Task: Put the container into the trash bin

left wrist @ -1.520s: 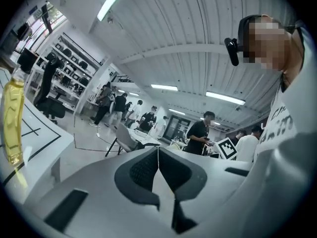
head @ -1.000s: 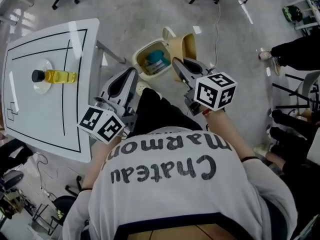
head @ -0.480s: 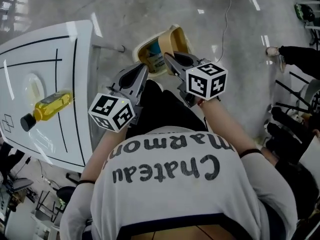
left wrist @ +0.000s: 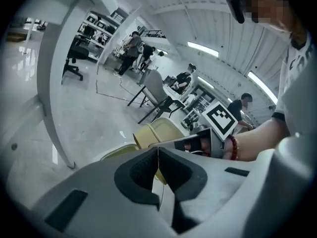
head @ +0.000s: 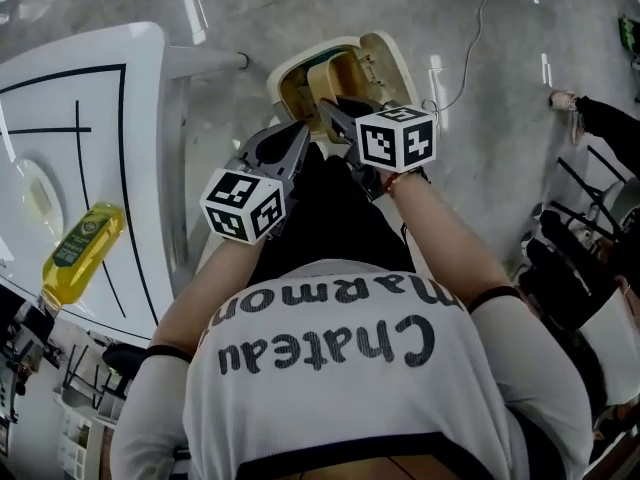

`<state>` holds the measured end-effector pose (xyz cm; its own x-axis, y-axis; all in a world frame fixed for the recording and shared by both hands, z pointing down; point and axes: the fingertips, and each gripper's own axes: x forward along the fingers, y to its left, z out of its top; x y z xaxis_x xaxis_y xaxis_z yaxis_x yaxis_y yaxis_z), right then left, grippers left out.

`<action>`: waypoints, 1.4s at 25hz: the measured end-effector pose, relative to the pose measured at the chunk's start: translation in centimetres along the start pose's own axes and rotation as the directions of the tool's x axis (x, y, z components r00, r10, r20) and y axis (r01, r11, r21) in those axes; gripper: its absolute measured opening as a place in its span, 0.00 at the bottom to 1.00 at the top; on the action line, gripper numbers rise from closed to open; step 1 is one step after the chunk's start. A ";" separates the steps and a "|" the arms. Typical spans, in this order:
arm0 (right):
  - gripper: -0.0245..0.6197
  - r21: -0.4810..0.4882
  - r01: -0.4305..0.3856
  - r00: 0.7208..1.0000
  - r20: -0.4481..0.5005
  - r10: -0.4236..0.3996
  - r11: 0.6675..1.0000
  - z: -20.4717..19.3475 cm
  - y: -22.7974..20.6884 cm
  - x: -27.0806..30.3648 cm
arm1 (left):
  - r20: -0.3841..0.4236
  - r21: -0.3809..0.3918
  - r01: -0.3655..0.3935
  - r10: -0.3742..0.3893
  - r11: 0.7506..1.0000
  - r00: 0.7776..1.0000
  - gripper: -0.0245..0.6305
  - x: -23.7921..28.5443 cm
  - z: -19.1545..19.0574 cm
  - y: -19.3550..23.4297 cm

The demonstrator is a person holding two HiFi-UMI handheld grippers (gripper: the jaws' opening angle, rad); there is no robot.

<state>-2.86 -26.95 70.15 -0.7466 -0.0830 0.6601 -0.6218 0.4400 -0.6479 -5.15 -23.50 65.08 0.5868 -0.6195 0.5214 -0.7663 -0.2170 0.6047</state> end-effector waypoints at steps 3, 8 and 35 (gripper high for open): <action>0.08 0.067 0.015 0.998 -0.060 -0.011 0.998 -2.1 -2.7 2.4 | -0.034 -0.028 -0.014 0.013 1.000 0.999 0.08 1.3 -2.1 1.4; 0.08 0.088 0.087 0.987 -0.144 -0.074 0.992 -5.2 -6.7 5.7 | -0.078 -0.064 -0.026 0.021 0.998 0.997 0.08 2.4 -5.1 3.2; 0.09 -0.616 -0.173 0.648 -0.659 -0.382 0.769 -14.5 -13.4 15.1 | 0.002 -0.178 -0.108 0.110 0.978 0.994 0.07 2.1 -6.7 9.9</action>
<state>-2.39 -21.09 94.29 -0.0910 0.3673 0.9257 -0.2033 0.9031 -0.3783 -9.71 -21.87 76.23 0.4987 -0.6408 0.5837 -0.7662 -0.0110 0.6425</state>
